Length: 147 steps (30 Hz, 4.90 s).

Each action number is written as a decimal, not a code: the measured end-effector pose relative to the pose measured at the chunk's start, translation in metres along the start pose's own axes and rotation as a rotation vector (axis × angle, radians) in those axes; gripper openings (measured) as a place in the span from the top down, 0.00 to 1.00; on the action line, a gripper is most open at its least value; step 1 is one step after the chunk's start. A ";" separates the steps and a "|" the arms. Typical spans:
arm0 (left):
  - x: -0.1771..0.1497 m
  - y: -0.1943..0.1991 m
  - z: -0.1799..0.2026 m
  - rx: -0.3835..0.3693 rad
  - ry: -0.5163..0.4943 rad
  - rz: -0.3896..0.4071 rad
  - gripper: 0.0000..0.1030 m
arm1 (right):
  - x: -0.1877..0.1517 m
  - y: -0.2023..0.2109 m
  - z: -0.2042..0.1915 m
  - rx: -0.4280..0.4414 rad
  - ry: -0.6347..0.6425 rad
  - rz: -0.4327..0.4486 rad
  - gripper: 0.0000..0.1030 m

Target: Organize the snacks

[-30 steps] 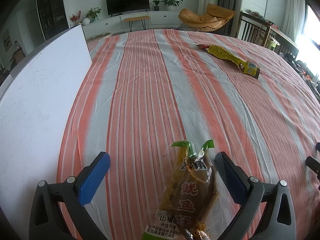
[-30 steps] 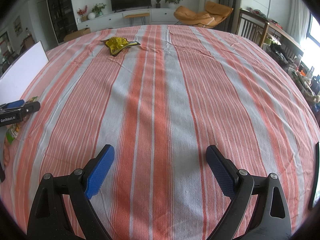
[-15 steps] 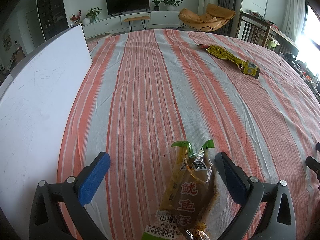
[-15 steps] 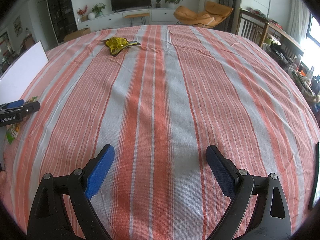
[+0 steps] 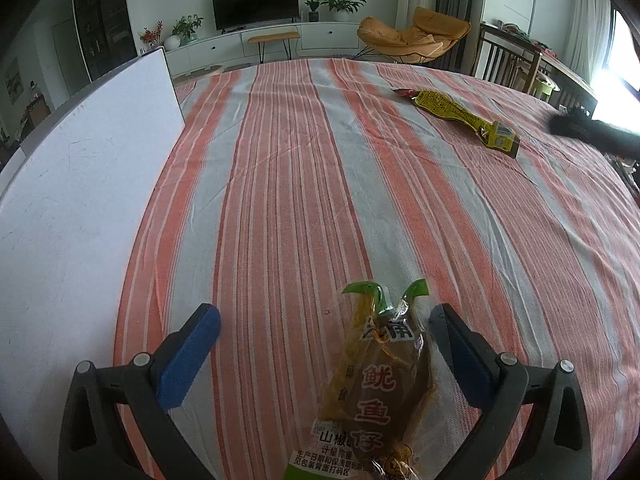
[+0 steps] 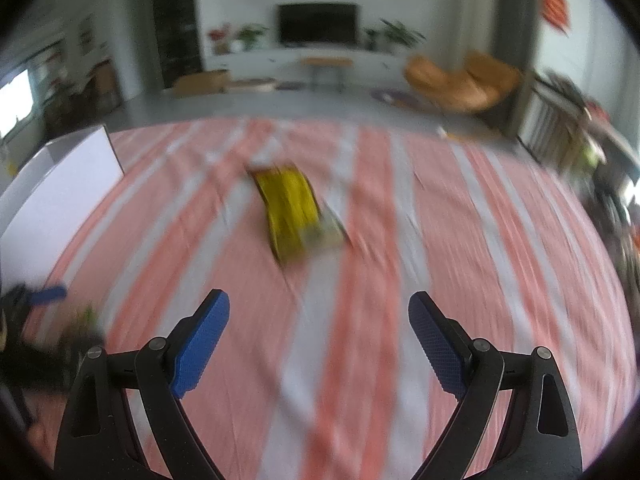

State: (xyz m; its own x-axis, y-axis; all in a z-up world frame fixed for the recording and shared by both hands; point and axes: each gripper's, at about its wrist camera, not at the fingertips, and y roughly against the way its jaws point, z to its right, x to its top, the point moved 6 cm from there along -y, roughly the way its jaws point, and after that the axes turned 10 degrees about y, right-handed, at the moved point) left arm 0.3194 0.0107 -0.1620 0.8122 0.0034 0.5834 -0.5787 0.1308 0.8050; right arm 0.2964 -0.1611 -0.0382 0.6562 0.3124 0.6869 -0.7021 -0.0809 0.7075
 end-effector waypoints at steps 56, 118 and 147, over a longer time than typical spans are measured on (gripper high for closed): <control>-0.009 0.018 0.000 -0.153 -0.051 -0.294 0.02 | -0.159 0.108 0.006 0.221 -0.333 -0.200 0.20; -0.068 0.293 -0.277 0.457 0.561 0.253 0.02 | 0.072 0.142 -0.381 0.531 0.331 -0.068 0.26; -0.072 0.301 -0.277 0.471 0.494 0.228 0.02 | 0.068 0.146 -0.399 0.439 0.379 -0.073 0.26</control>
State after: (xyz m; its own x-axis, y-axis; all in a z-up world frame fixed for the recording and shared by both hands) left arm 0.1071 0.3249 0.0086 0.5407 0.4427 0.7153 -0.6179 -0.3681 0.6948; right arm 0.1283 0.2256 0.0451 0.4970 0.6425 0.5833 -0.4253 -0.4056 0.8091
